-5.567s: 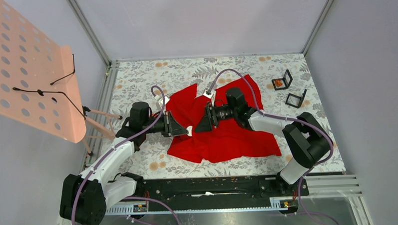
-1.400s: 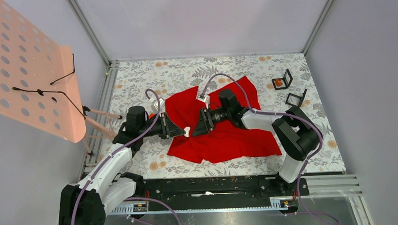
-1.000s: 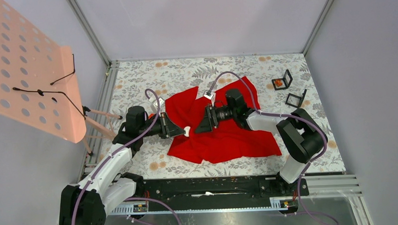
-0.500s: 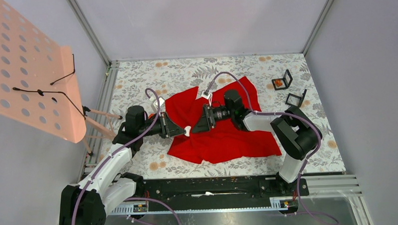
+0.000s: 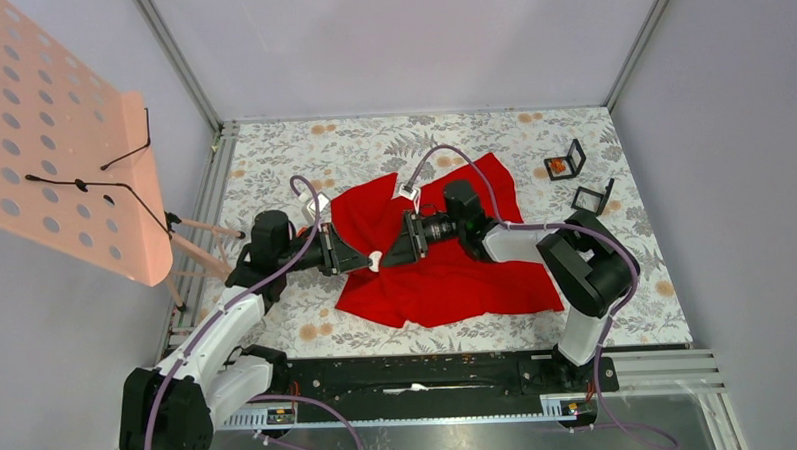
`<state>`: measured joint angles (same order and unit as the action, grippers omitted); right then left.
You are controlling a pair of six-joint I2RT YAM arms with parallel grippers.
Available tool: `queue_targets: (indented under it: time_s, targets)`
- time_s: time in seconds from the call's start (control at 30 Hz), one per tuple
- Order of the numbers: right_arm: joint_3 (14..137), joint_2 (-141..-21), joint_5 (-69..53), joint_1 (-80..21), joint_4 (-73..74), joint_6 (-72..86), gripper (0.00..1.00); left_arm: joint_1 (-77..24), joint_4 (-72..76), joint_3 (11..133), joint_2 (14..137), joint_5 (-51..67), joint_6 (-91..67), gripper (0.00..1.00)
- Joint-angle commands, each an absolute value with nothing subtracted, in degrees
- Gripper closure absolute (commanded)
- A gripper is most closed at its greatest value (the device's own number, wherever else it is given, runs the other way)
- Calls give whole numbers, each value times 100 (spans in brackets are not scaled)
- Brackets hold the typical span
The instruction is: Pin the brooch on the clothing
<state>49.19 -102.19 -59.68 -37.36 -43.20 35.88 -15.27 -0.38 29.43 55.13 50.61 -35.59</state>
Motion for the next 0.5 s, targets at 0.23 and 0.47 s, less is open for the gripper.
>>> queue_targets:
  time_s: [0.23, 0.47]
  targets:
    - [5255, -10344, -5975, -3946, -4488, 3563, 53, -1512, 371, 3146, 5486, 5384, -3586, 100]
    - [5383, -10513, -6141, -3954, -4498, 3702, 62, -1511, 606, 3087, 5452, 5761, -3595, 100]
